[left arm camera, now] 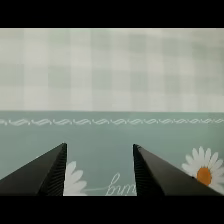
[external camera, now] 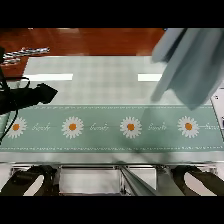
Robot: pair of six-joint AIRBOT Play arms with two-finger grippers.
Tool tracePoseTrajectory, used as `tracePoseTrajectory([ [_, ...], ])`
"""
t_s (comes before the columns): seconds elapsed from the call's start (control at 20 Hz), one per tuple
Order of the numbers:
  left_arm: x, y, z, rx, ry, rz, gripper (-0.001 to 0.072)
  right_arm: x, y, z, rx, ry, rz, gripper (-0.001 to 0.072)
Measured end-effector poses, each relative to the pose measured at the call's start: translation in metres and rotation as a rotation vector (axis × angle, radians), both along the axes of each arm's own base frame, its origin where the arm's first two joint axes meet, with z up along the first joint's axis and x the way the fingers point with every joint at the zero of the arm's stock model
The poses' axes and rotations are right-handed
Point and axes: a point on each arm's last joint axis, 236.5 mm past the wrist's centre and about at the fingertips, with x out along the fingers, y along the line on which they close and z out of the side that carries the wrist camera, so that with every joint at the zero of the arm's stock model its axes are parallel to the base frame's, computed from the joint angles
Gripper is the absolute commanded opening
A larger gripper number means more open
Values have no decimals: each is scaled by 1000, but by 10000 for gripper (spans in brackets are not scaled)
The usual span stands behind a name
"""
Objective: Fold the shirts.
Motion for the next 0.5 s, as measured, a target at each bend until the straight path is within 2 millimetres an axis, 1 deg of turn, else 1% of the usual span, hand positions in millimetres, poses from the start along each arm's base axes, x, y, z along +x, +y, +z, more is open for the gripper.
tracePoseTrajectory([
  [0.05, 3, 0, 3, -4, -18, 4, 507, -7, 19, -12, -14, 37, 55, 21],
  [0.1, 6, 0, 3, -1, -29, 4, 507, -11, 38, -30, -30, 87, 108, 21],
  [0.15, 8, 2, 3, 10, -39, 5, 507, -13, 56, -53, -49, 145, 152, 21],
  [0.25, 12, 4, 1, 28, -45, 7, 507, -14, 91, -114, -92, 297, 227, 21],
  [0.35, 14, 6, -1, 46, -45, 1, 507, -17, 131, -184, -115, 459, 296, 21],
  [0.4, 14, 6, -2, 53, -45, -2, 507, -22, 152, -223, -134, 543, 327, 22],
  [0.5, 15, 7, -4, 63, -43, -6, 507, -37, 196, -290, -154, 681, 389, 22],
])
